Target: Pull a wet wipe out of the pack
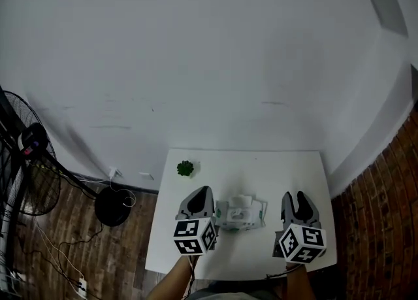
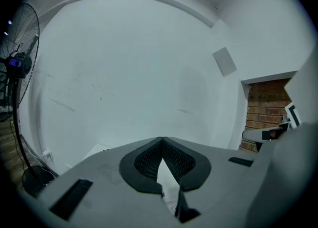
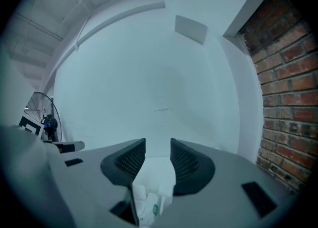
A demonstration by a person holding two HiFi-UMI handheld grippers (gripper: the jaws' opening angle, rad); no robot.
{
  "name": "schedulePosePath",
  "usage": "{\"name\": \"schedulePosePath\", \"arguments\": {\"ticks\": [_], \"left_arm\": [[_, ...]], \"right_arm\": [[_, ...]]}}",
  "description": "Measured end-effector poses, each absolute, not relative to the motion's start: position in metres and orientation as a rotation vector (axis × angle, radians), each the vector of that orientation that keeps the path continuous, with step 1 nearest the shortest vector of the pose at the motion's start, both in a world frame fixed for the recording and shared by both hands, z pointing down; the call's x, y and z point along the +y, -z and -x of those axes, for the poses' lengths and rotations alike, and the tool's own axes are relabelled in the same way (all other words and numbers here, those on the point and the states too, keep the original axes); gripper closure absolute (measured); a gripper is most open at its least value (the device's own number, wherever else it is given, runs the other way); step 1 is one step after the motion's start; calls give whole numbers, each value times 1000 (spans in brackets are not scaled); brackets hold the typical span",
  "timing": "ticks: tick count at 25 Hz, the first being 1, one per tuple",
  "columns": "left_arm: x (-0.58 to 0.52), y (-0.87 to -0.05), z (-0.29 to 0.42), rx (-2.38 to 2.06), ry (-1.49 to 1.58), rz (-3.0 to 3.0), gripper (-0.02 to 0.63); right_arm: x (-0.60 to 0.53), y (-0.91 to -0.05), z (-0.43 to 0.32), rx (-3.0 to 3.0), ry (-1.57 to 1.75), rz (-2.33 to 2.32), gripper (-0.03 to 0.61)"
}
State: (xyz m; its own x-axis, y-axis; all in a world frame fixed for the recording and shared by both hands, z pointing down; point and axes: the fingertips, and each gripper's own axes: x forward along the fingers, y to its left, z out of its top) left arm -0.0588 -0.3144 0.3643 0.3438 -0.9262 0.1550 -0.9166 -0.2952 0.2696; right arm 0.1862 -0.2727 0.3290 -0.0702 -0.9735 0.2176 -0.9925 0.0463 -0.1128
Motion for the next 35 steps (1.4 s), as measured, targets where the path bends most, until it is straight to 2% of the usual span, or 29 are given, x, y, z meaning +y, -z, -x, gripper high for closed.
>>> {"name": "schedulePosePath", "arguments": {"ticks": [18, 35], "left_arm": [[-309, -393, 56, -1732, -46, -2174, 603], [-272, -477, 59, -1798, -210, -1989, 603]], "right_arm": [[-297, -366, -183, -2293, -466, -1835, 422], [-285, -456, -155, -2382, -585, -1402, 422]]}}
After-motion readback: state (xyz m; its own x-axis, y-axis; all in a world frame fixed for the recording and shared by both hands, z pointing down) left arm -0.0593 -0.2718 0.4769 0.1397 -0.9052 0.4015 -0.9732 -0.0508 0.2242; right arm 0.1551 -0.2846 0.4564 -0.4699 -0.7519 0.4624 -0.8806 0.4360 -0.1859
